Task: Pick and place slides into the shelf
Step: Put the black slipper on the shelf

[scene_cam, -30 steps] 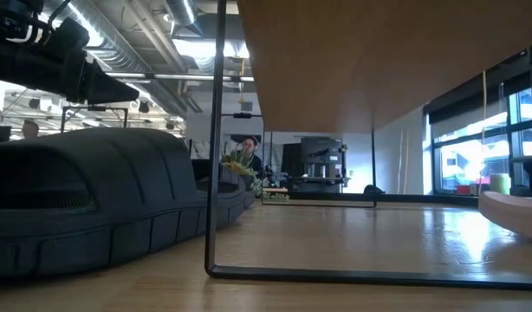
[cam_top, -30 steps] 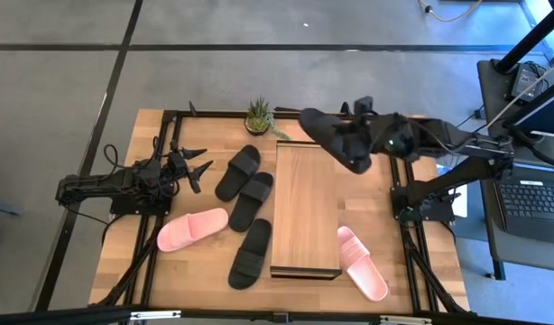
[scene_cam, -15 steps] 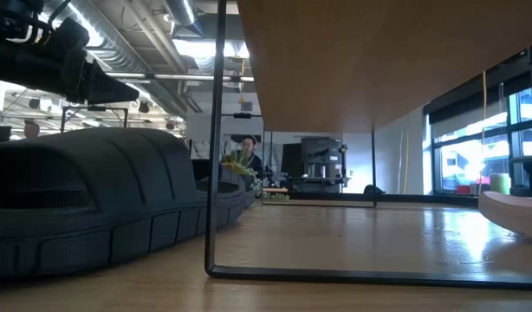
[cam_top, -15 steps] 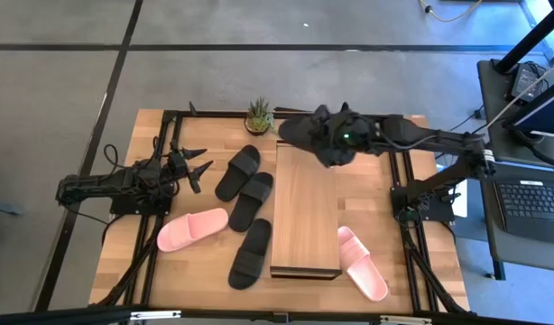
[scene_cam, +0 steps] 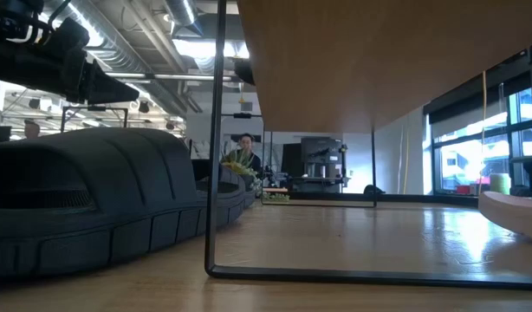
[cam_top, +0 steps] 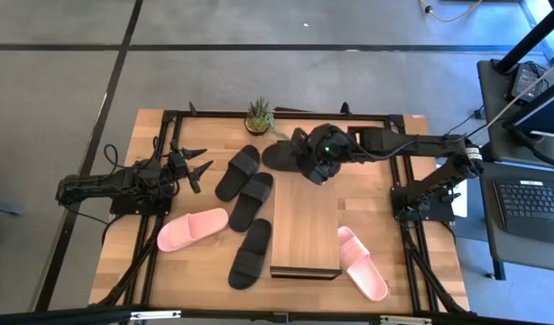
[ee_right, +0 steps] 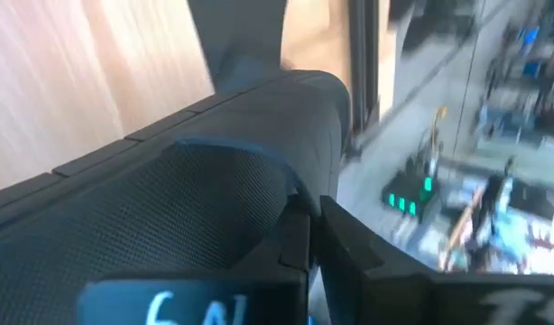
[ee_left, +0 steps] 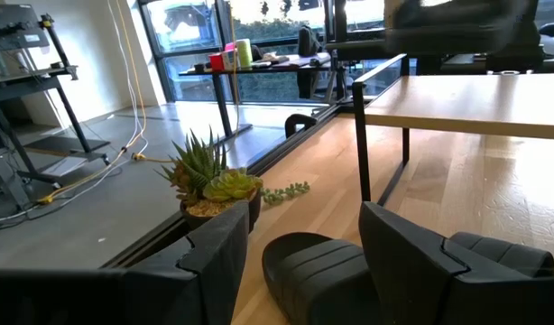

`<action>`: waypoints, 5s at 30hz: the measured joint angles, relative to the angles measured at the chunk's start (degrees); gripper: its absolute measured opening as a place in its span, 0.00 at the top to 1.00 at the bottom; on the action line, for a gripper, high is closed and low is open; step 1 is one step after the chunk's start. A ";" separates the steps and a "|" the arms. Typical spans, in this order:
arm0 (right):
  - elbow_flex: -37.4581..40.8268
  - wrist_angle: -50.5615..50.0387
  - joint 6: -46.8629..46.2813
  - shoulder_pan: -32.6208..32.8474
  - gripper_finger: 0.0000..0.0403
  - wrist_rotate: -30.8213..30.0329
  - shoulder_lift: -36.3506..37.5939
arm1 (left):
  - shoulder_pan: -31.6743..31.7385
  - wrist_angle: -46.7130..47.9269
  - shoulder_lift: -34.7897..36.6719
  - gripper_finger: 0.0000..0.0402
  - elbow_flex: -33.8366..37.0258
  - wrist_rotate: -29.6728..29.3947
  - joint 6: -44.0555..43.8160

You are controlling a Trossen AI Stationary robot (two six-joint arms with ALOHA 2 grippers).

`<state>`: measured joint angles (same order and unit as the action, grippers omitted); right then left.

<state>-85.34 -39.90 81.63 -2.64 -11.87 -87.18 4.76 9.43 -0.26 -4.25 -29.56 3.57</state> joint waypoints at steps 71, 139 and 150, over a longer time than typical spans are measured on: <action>19.30 13.99 3.05 -8.51 0.87 6.98 6.49 | 0.02 0.00 -0.10 0.49 0.00 -1.51 -0.07; 19.21 3.65 -86.22 -6.92 0.57 15.00 17.49 | 0.00 0.00 -0.12 0.49 0.00 -1.49 0.07; 19.21 4.07 -89.18 -5.65 0.57 13.40 23.51 | -0.01 0.00 -0.12 0.49 0.00 -1.46 -0.07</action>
<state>-66.13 -35.83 -7.55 -8.28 1.53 -63.66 4.75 9.43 -0.38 -4.25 -31.03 3.51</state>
